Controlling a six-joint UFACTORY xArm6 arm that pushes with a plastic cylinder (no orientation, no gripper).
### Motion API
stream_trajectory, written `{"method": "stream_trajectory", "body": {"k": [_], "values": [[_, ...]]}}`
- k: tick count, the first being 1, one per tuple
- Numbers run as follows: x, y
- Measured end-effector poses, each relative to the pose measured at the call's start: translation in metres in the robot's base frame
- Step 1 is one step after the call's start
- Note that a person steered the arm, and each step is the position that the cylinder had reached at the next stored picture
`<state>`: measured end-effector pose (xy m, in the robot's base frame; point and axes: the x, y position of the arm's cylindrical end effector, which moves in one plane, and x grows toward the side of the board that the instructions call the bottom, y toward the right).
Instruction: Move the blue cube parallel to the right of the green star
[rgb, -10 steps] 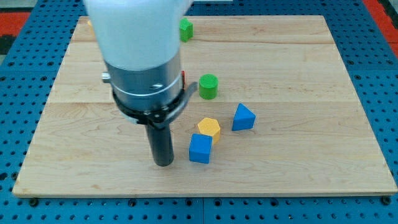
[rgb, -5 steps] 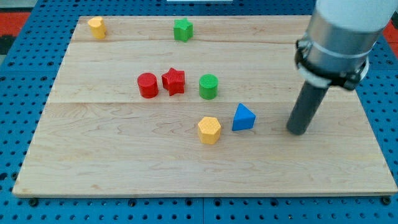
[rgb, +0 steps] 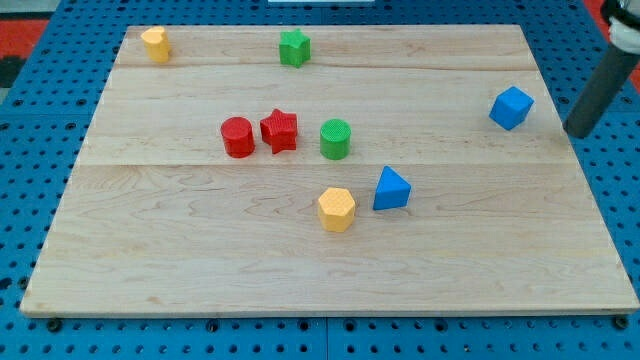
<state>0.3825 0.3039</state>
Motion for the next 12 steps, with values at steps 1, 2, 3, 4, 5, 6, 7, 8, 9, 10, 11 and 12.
{"method": "stream_trajectory", "body": {"k": [1, 2, 3, 4, 5, 6, 7, 8, 9, 10, 11, 12], "values": [[-0.028, -0.067], [-0.002, -0.072], [0.013, -0.088], [-0.038, -0.109], [-0.097, -0.121], [-0.118, -0.143], [-0.089, -0.174], [-0.077, -0.203], [-0.068, -0.237], [-0.068, -0.259], [-0.076, -0.259], [-0.083, -0.267]]}}
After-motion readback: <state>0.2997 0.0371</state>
